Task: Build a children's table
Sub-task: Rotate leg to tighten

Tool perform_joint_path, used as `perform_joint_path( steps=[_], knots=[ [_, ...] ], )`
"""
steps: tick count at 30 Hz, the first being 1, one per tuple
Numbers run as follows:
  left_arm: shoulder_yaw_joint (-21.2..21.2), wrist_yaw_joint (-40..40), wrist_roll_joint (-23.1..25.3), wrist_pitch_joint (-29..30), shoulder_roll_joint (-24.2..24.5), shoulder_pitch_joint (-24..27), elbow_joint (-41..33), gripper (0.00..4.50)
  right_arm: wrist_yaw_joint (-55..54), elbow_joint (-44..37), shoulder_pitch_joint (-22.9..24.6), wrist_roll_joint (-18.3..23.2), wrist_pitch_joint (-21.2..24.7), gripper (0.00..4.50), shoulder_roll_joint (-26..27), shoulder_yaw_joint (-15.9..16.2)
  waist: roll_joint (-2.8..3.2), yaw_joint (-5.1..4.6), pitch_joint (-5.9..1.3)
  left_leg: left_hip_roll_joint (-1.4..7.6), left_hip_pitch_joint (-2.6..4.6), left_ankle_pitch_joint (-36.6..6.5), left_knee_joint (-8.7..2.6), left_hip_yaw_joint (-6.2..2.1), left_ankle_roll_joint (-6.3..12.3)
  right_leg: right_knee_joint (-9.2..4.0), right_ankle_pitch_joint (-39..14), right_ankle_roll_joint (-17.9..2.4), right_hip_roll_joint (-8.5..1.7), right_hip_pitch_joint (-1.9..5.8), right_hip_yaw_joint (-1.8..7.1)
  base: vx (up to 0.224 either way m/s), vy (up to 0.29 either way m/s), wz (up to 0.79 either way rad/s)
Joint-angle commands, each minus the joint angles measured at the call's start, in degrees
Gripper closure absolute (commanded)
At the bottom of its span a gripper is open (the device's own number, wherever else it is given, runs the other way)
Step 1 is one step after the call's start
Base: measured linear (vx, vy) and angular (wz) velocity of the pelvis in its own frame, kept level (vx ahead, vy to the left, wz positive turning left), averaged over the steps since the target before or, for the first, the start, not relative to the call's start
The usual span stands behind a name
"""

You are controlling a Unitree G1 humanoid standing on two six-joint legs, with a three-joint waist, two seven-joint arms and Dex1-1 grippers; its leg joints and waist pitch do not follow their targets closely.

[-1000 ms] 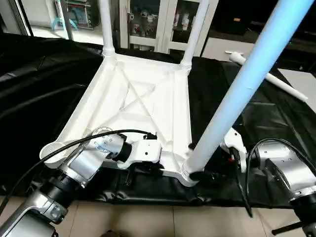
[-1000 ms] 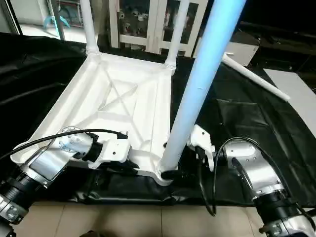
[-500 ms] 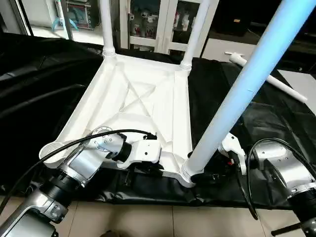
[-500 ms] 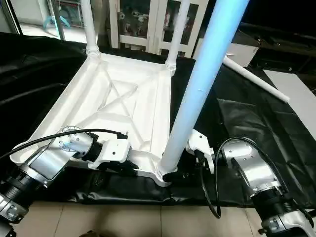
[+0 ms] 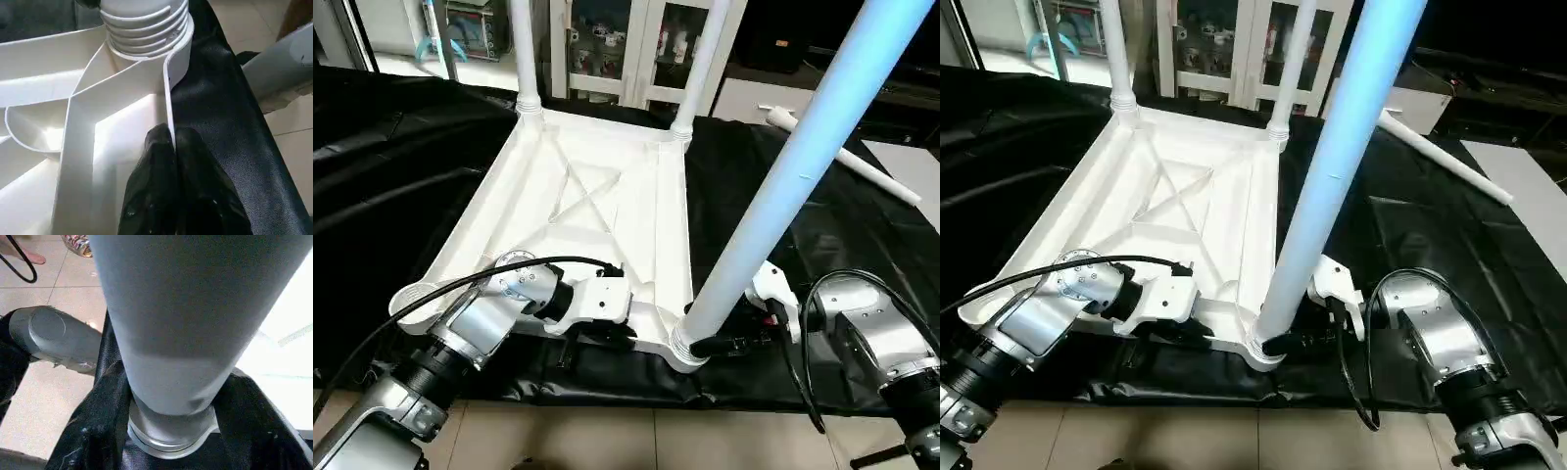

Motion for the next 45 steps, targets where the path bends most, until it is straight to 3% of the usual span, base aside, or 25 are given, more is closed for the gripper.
perform_joint_path(
  steps=[1,6,8,10,11,13,15,17,18,19,20,21,22,23,24,25,26,27,28,30,33,35,36,40,45],
  knots=[
    [-5.6,-1.4,4.2,0.9,0.1,1.9,2.9,4.5,-0.7,1.8,1.3,-1.6,0.7,2.41,0.3,0.7,0.94,-0.28,-2.33,3.27,1.13,-18.0,-4.47,-1.39,0.38,-3.68,-12.9,-11.9,-2.34,1.44,2.25,0.0,0.0,0.0],
    [-3.4,0.9,2.1,3.7,-2.1,2.1,3.2,4.5,-7.8,4.9,1.4,-1.6,2.0,2.43,3.0,-1.9,0.96,-0.71,-1.87,3.29,1.15,-22.4,-4.83,-1.57,-0.73,-4.39,-18.9,-10.7,-2.48,1.06,2.31,0.0,0.0,0.0],
    [-1.7,3.4,0.6,4.9,-4.2,2.4,3.5,4.5,-14.6,7.4,1.2,-1.8,2.7,2.44,5.7,-4.0,0.95,-1.21,-1.12,3.06,1.72,-30.5,-5.06,-2.28,-2.4,-5.74,-31.8,-7.4,-2.69,0.4,1.94,0.0,0.0,0.0],
    [-0.4,7.6,0.9,6.1,-6.5,2.2,4.6,4.5,-21.0,9.1,0.9,-2.7,3.2,2.44,8.0,-5.3,0.92,-2.0,-1.0,2.88,2.06,-34.6,-5.0,-3.08,-3.51,-6.72,-38.6,-4.6,-2.8,0.21,1.22,-0.076,0.008,-0.05],
    [0.4,10.8,1.3,7.0,-8.1,2.0,5.5,4.5,-25.3,10.0,0.7,-3.4,3.5,2.44,9.5,-6.0,1.46,-2.68,-0.88,2.99,2.38,-37.0,-5.23,-3.69,-4.17,-7.2,-39.7,-3.6,-2.71,0.22,0.53,-0.087,0.014,-0.06],
    [1.3,13.9,1.5,8.2,-9.9,1.7,6.3,4.5,-29.2,10.6,0.5,-3.9,4.0,2.46,11.0,-6.6,1.51,-4.09,-0.9,2.98,1.39,-39.6,-5.82,-4.86,-4.73,-7.34,-38.6,-2.8,-2.59,1.48,-0.71,-0.078,0.039,-0.18],
    [3.5,20.0,1.3,10.8,-13.7,0.9,7.9,4.5,-37.3,11.3,0.2,-5.1,5.0,2.46,14.3,-7.7,2.47,-5.09,-0.51,3.23,1.07,-44.0,-6.79,-5.62,-5.35,-7.26,-35.7,-3.5,-2.35,2.15,-1.92,-0.067,0.049,-0.21],
    [5.2,24.3,0.9,12.9,-16.6,0.1,9.2,4.5,-41.8,12.0,-0.2,-5.4,5.9,2.46,16.5,-8.5,3.24,-5.78,-0.21,3.67,0.13,-50.1,-8.64,-6.04,-6.12,-5.78,-30.4,-4.0,-1.43,3.88,-3.49,-0.104,0.045,-0.15],
    [7.6,30.9,0.7,15.1,-20.5,-1.4,11.8,4.5,-49.3,13.6,-1.1,-6.4,6.3,2.46,19.6,-9.7,3.81,-4.94,0.09,4.51,-2.81,-53.7,-12.13,-4.97,-6.21,1.07,-21.3,-5.0,-0.19,6.62,-3.47,-0.127,0.011,-0.01],
    [8.5,33.1,0.9,15.7,-21.7,-2.0,12.9,4.5,-52.4,14.5,-1.5,-7.1,6.2,2.46,20.8,-10.2,3.02,-2.26,0.0,4.61,-3.49,-50.8,-13.75,-2.58,-4.16,5.4,-13.0,-3.6,0.72,6.42,-1.13,-0.064,-0.071,0.18],
    [9.2,35.9,1.2,15.2,-22.7,-2.8,14.3,4.5,-54.9,15.4,-2.0,-7.6,6.2,2.46,22.1,-10.4,-0.53,-2.45,-0.54,1.77,3.01,-36.4,-6.07,-2.04,-3.36,-4.01,-37.7,-0.7,-3.23,-0.82,2.59,-0.064,-0.071,0.18],
    [10.4,38.8,1.6,14.7,-24.0,-3.7,15.9,4.5,-58.3,16.5,-2.6,-8.3,5.9,2.47,23.5,-10.8,-0.56,-2.97,-0.18,0.49,5.64,-27.2,1.49,-3.01,-2.05,-9.1,-54.4,-1.4,-7.29,-4.14,2.27,0.018,-0.114,-0.07],
    [11.0,41.0,2.0,14.2,-24.8,-4.6,17.5,4.5,-60.3,17.5,-3.2,-8.0,5.9,2.47,25.0,-11.2,-1.25,-2.91,-0.49,-0.45,-0.32,-7.5,2.93,-4.47,0.22,-9.0,-59.8,-0.2,-8.96,1.62,3.16,0.085,-0.027,-0.53],
    [11.0,41.0,2.0,14.2,-24.8,-4.6,17.5,4.5,-60.3,17.5,-3.2,-8.0,5.9,2.48,25.0,-11.2,1.08,-1.76,-0.95,1.45,-2.68,-2.8,-2.88,-5.02,-2.12,-5.97,-42.7,-2.8,-5.97,4.33,1.13,0.085,-0.027,-0.53],
    [11.4,43.8,2.9,12.9,-25.5,-5.8,19.5,4.5,-63.1,18.7,-4.2,-7.7,5.8,2.48,26.9,-11.7,1.4,-2.0,-1.33,1.92,-1.9,-5.8,-4.06,-5.01,-2.13,-5.14,-33.3,-3.6,-3.95,3.34,0.35,0.055,0.027,-0.35],
    [11.6,44.6,3.2,12.4,-25.7,-6.3,20.3,4.5,-64.3,19.2,-4.6,-7.7,5.4,2.48,27.7,-11.9,1.77,-2.55,-1.02,2.11,-0.62,-14.8,-4.61,-4.53,-2.49,-4.31,-25.5,-5.3,-2.17,1.86,0.31,0.0,0.0,0.0],
    [11.4,46.0,4.3,11.4,-25.7,-7.3,21.7,4.5,-66.3,20.0,-5.6,-7.6,5.2,2.48,29.3,-12.3,2.25,-2.48,-1.04,2.15,1.12,-23.0,-4.56,-4.24,-2.34,-5.18,-28.1,-6.7,-2.51,0.84,0.72,0.0,0.0,0.0],
    [11.4,46.1,4.6,11.2,-25.6,-7.5,21.9,4.5,-66.7,20.0,-5.8,-7.6,5.2,2.48,29.5,-12.4,2.12,-2.6,-1.06,2.13,1.33,-24.3,-4.49,-4.13,-2.11,-5.53,-28.0,-7.2,-2.81,0.75,0.98,0.0,0.0,0.0],
    [11.2,45.9,4.9,11.1,-25.4,-7.7,22.2,4.5,-66.9,20.2,-6.2,-7.7,5.0,2.48,29.9,-12.4,1.84,-3.0,-0.71,2.17,0.35,-25.6,-5.19,-4.39,-2.01,-5.53,-29.3,-6.8,-2.56,1.54,0.61,0.0,0.0,0.0],
    [10.8,46.0,5.6,10.9,-24.9,-8.0,23.1,4.5,-67.0,20.7,-6.8,-7.6,4.7,2.49,30.5,-13.1,1.86,-3.15,-1.0,2.24,0.3,-25.6,-5.53,-4.39,-1.88,-5.99,-30.6,-5.3,-2.85,2.05,0.38,0.0,0.0,0.0],
    [10.4,45.9,6.2,10.4,-24.3,-7.9,23.7,4.5,-66.2,20.3,-7.0,-7.5,3.8,2.49,30.5,-13.2,2.12,-3.12,-0.96,2.63,0.3,-22.3,-5.89,-3.95,-1.02,-5.95,-24.2,-6.8,-2.86,2.01,0.74,0.0,0.0,0.0],
    [9.9,45.4,6.7,9.4,-23.7,-7.6,24.3,4.5,-64.2,17.8,-6.1,-7.1,2.2,2.49,30.0,-12.9,2.08,-3.04,-0.91,2.57,0.61,-22.9,-5.87,-3.66,-0.94,-6.15,-25.3,-6.7,-2.98,1.81,0.83,0.0,0.0,0.0],
    [9.7,45.0,6.8,9.1,-23.4,-7.5,24.4,4.5,-63.4,16.6,-5.7,-6.7,1.7,1.93,29.8,-13.0,2.01,-2.96,-0.96,2.66,0.54,-22.4,-5.91,-3.66,-0.73,-6.17,-25.2,-6.6,-3.06,1.95,0.89,0.0,0.0,0.0],
    [8.9,42.3,6.7,7.1,-22.2,-7.1,25.0,4.5,-59.6,11.1,-4.1,-4.7,2.3,1.45,28.3,-13.3,1.94,-2.83,-0.93,2.75,0.37,-21.8,-6.05,-3.6,-0.09,-6.39,-26.3,-6.3,-3.11,2.01,0.86,0.0,0.0,0.0],
    [7.5,37.5,6.4,5.9,-20.6,-6.0,23.5,4.5,-57.6,6.1,-2.6,-4.1,3.7,1.14,25.8,-13.6,1.96,-2.83,-1.06,2.9,0.22,-20.6,-6.08,-3.5,-0.25,-6.27,-25.1,-6.6,-3.15,1.9,1.0,0.0,0.0,0.0]
  ],
)
